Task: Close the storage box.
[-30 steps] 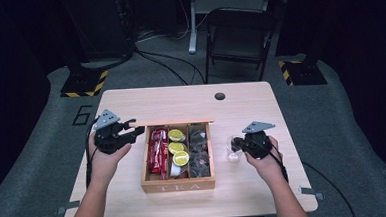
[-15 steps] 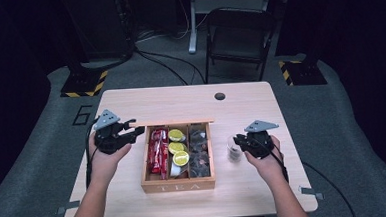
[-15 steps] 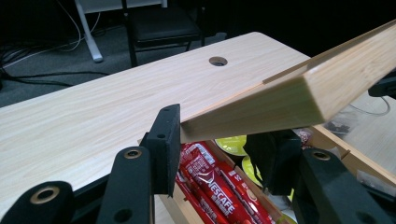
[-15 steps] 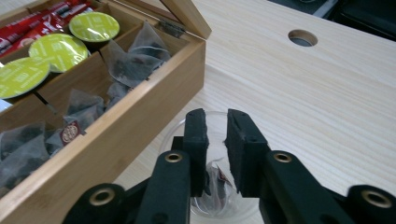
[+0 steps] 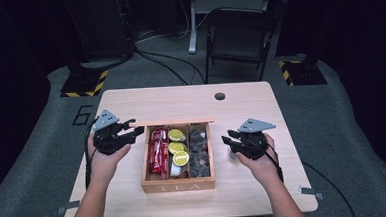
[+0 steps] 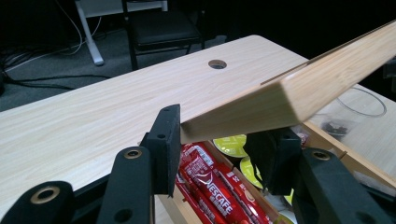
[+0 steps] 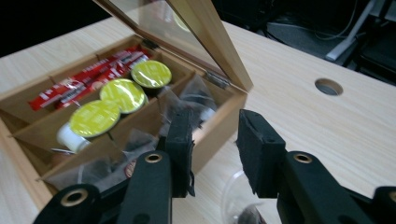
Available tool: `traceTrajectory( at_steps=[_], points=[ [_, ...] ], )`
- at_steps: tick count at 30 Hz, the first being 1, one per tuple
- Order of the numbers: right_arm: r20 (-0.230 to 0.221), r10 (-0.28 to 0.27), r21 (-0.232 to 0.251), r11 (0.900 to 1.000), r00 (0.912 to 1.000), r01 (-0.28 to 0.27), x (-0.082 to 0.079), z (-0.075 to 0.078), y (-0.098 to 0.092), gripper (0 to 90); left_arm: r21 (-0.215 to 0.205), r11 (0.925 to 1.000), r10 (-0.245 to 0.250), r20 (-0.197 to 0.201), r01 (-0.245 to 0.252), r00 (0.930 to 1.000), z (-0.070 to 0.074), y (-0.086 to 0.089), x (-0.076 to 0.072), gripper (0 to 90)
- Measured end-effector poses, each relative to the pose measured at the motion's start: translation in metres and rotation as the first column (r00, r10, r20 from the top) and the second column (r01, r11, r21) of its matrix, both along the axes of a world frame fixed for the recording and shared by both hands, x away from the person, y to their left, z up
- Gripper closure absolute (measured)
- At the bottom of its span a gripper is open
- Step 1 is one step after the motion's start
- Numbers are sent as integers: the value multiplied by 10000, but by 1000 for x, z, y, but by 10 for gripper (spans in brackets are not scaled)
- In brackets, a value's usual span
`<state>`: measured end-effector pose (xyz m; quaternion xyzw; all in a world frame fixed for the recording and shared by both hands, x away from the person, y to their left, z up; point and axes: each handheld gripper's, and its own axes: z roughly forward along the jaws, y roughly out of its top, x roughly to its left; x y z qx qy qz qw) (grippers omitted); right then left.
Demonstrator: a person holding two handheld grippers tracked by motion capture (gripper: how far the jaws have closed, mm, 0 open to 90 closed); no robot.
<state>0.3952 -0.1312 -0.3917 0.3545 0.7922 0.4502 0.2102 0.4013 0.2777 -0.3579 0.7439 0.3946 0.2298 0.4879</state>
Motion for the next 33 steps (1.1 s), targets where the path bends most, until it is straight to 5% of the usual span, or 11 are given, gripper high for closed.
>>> traceTrajectory(
  at_steps=[17, 33],
  points=[
    [811, 501, 106, 9986, 9954, -511, 3, 46, 33, 514, -96, 10000, -7, 258, 9, 9997, 8, 0, -10, 568],
    [1114, 515, -14, 9987, 9924, -516, 10, 51, 49, 515, -62, 10000, -35, 189, 36, 9998, 8, 1, -11, 566]
  ],
)
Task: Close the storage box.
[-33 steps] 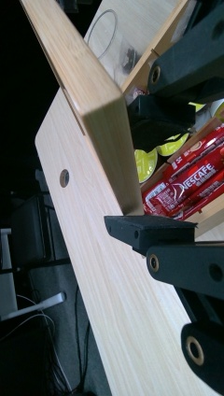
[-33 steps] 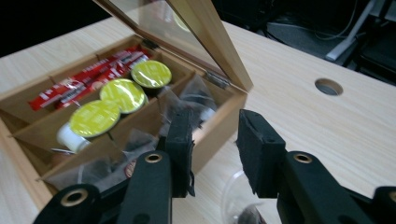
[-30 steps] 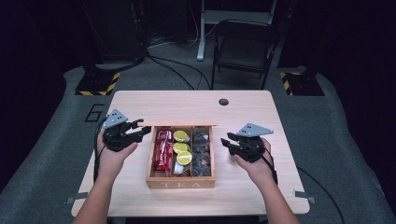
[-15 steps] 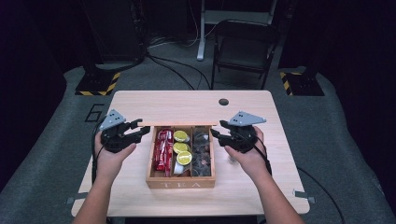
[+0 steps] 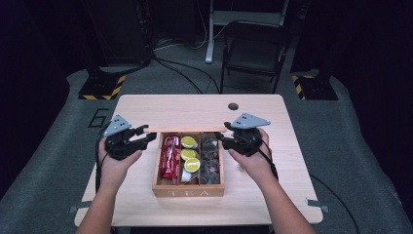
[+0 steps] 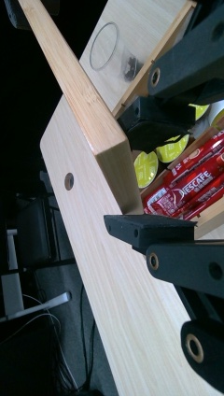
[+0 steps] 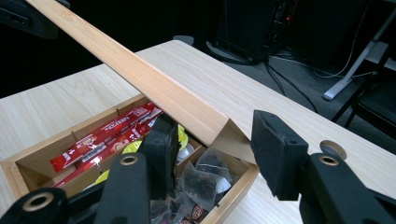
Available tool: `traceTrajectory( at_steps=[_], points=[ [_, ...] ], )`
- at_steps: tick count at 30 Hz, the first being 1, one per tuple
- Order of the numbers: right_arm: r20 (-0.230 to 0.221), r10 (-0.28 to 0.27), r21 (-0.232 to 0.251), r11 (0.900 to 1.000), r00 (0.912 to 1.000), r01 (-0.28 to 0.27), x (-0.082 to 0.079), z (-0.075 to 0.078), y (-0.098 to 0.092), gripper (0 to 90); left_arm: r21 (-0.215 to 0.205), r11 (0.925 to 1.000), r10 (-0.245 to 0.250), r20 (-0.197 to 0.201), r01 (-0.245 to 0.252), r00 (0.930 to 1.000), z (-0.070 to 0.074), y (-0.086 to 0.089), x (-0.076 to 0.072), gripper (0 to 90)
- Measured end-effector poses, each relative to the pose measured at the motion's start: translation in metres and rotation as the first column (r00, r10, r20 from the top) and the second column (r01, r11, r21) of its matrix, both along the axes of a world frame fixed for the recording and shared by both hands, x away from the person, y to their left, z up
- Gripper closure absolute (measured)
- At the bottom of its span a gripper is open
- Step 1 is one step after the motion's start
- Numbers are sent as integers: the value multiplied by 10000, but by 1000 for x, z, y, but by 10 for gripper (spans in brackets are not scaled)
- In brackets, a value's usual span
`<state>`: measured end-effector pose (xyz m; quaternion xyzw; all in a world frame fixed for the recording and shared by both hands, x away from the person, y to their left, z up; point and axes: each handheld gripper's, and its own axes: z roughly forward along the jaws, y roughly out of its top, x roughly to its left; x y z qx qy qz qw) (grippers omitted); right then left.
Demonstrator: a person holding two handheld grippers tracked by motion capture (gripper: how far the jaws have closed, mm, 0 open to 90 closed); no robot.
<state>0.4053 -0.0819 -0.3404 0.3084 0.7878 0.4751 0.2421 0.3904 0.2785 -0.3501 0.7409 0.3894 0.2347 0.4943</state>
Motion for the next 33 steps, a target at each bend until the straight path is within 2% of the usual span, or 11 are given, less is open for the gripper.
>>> traceTrajectory(
  at_steps=[11, 19, 24, 29, 32, 33],
  points=[
    [-95, 95, -105, 9999, 9999, -96, 1, 0, 0, 514, 6, 10000, 18, -77, -18, 10000, 0, 0, -3, 563],
    [-367, 177, -53, 9998, 9992, -179, 2, 1, -1, 507, 426, 9990, 174, -173, -166, 9997, 4, -5, -4, 562],
    [-523, 259, -54, 9996, 9983, -262, 4, 3, -1, 508, 340, 9990, 297, -188, -290, 9994, 4, -6, -3, 561],
    [-398, 287, -222, 9993, 9988, -296, 4, 3, -1, 507, 546, 9984, 182, -286, -166, 9994, 5, -6, -4, 561],
    [-548, 274, -256, 9993, 9981, -288, 1, 3, 0, 508, 644, 9979, 116, -293, -97, 9995, 5, -5, -5, 560],
    [-445, 309, -258, 9992, 9985, -321, 2, 3, -1, 508, 632, 9980, 88, -289, -70, 9995, 4, -5, -5, 560]
  ],
)
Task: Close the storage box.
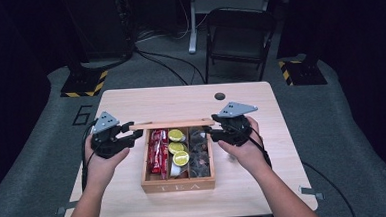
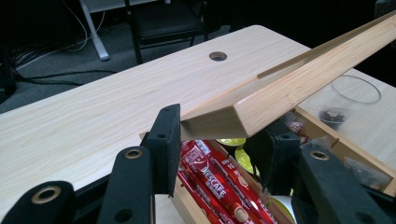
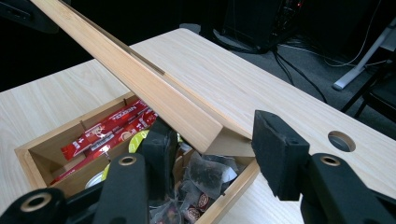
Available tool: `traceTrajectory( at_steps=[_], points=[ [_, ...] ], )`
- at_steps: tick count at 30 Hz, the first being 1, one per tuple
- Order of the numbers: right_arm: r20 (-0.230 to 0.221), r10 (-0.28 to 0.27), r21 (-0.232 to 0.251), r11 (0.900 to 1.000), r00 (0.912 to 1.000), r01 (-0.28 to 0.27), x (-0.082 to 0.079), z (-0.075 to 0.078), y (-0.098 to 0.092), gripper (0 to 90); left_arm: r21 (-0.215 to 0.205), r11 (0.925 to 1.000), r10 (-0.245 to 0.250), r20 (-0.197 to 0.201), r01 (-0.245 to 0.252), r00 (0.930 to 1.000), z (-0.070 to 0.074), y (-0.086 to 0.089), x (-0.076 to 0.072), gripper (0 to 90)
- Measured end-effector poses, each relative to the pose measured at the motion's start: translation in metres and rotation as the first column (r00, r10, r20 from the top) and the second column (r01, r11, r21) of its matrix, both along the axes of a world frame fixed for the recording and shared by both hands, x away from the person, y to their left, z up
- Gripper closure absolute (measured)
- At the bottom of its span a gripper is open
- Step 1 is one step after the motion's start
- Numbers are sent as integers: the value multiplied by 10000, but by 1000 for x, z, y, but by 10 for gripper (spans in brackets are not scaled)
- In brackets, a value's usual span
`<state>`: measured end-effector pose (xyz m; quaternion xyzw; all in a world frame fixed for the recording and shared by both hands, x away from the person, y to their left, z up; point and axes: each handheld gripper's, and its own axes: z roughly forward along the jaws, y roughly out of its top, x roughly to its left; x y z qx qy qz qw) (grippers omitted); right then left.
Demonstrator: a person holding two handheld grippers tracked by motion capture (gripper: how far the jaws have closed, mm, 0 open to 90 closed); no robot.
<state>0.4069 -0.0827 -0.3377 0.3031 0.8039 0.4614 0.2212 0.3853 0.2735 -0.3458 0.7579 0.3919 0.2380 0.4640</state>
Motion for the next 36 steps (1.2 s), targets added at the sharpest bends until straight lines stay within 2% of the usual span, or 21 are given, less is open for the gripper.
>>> traceTrajectory(
  at_steps=[4, 6, 9, 14, 15, 20, 32, 36],
  points=[
    [-158, -60, 39, 10000, 9999, 61, -3, -1, 0, 508, -37, 9999, -132, -62, 132, 9999, -1, 2, -1, 558],
    [16, 14, -13, 10000, 10000, -14, -3, -2, 0, 507, -96, 9998, -201, -106, 200, 9997, -2, 3, -1, 556],
    [-98, -39, -118, 9999, 9999, 38, -7, -3, 0, 507, -25, 9996, -289, -151, 289, 9995, -4, 4, -3, 553],
    [-52, -28, -257, 9997, 10000, 27, -12, -6, 1, 507, 115, 9993, -362, -176, 364, 9992, -7, 4, -8, 553],
    [28, 112, -374, 9992, 9999, -111, -12, -6, 0, 507, 110, 9993, -346, -159, 348, 9993, -8, 3, -9, 552],
    [83, 31, -521, 9986, 10000, -26, -18, -10, 1, 507, 95, 9988, -468, -205, 470, 9987, -12, 4, -12, 546],
    [233, 95, -415, 9991, 9997, -85, -29, -21, -1, 510, 303, 9979, -576, -185, 581, 9982, -21, 4, -21, 542],
    [225, 135, -373, 9992, 9997, -126, -32, -25, -3, 514, 316, 9981, -527, -43, 528, 9986, -25, 4, -24, 541]
  ],
)
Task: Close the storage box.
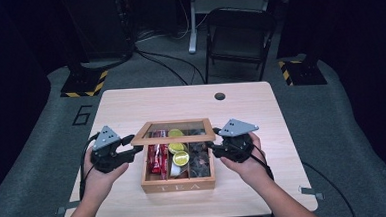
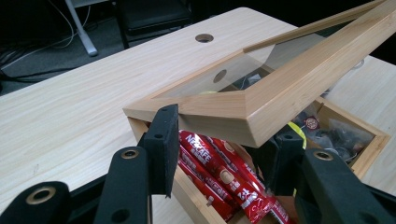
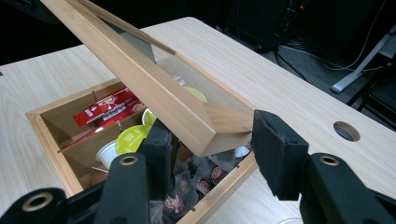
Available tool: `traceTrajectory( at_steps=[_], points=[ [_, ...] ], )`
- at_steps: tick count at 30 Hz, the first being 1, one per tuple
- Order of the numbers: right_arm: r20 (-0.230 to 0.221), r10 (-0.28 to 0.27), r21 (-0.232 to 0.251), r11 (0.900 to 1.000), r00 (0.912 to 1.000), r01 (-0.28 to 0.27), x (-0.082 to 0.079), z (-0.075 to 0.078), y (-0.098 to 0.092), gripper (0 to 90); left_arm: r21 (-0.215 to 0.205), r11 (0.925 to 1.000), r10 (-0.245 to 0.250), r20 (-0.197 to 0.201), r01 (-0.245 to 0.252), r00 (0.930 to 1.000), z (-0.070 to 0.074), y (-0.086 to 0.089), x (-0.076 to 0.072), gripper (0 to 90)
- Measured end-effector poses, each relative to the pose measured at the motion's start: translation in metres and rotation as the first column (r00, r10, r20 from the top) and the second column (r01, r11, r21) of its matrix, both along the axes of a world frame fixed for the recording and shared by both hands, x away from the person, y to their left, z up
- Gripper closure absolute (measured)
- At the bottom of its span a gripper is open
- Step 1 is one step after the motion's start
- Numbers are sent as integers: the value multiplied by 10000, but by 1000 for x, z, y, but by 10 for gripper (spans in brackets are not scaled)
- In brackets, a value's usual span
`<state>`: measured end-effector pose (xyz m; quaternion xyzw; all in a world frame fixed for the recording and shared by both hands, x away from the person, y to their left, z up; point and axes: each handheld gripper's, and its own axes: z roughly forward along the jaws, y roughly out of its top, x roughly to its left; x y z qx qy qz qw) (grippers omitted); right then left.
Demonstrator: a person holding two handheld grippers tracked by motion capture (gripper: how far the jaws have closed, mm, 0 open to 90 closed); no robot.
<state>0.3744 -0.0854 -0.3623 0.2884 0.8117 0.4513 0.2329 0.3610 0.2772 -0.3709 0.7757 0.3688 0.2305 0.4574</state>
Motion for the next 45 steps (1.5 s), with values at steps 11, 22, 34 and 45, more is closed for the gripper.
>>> traceTrajectory(
  at_steps=[11, 22, 34, 45],
  points=[
    [267, -7, -336, 9994, 9996, 16, -10, -10, 1, 515, 33, 10000, -60, 43, 60, 10000, -10, 1, -8, 537],
    [362, 72, -435, 9990, 9993, -56, -20, -20, 0, 514, -120, 9998, -139, -160, 137, 9998, -22, 3, -16, 530],
    [443, 37, -541, 9985, 9990, -13, -32, -36, -1, 510, -99, 9998, -197, -59, 196, 9998, -40, 3, -27, 529],
    [208, 111, -593, 9982, 9997, -99, -39, -47, -4, 517, -1, 9998, -192, -85, 192, 9998, -52, 2, -33, 530]
  ],
)
